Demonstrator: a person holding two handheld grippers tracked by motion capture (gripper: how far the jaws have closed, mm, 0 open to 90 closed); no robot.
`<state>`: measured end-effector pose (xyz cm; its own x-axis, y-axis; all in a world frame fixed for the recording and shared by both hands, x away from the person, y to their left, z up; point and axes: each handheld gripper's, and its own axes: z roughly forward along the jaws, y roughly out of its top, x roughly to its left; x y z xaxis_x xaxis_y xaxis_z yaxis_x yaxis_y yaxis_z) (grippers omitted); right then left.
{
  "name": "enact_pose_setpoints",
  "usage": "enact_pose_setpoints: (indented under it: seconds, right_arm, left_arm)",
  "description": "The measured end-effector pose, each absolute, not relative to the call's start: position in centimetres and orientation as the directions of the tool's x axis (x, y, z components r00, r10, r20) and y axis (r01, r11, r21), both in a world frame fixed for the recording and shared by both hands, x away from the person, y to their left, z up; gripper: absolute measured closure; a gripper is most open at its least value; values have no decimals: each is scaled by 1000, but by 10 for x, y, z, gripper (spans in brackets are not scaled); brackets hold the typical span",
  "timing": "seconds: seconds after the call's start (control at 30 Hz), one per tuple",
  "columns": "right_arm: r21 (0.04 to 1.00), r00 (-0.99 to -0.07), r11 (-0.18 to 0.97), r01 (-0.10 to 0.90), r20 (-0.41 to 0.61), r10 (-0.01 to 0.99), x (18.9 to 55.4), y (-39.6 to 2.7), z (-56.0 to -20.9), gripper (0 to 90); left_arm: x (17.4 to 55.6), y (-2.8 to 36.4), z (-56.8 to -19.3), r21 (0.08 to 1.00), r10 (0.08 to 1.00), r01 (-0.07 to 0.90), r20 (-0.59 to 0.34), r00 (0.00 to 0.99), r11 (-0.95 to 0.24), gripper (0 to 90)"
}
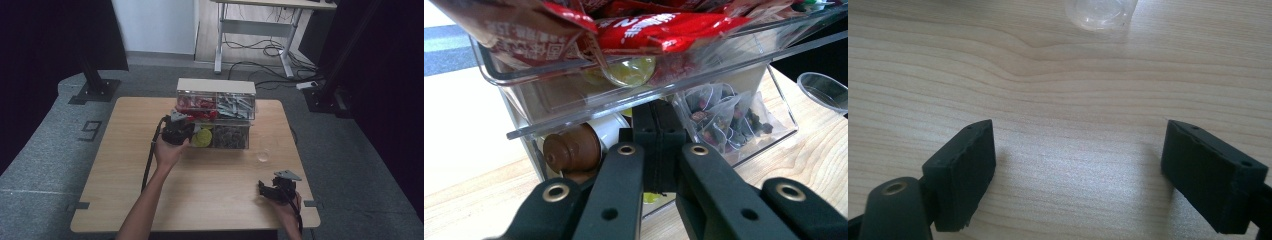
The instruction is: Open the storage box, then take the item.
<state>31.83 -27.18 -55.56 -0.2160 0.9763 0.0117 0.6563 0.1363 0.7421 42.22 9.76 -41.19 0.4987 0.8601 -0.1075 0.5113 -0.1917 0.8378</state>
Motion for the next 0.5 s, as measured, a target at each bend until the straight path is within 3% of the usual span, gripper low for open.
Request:
enact_pose_setpoints:
  seconds: [0.43, 0.5]
  right_arm:
    - [743, -217, 139, 655, 9, 976, 318, -272, -556, 149]
    - [747, -208, 130, 652, 11, 978, 317, -272, -555, 182]
  left_arm:
    - [420, 94, -411, 842, 856, 502, -100, 507, -199, 900]
    - [420, 94, -411, 843, 854, 499, -97, 512, -204, 900]
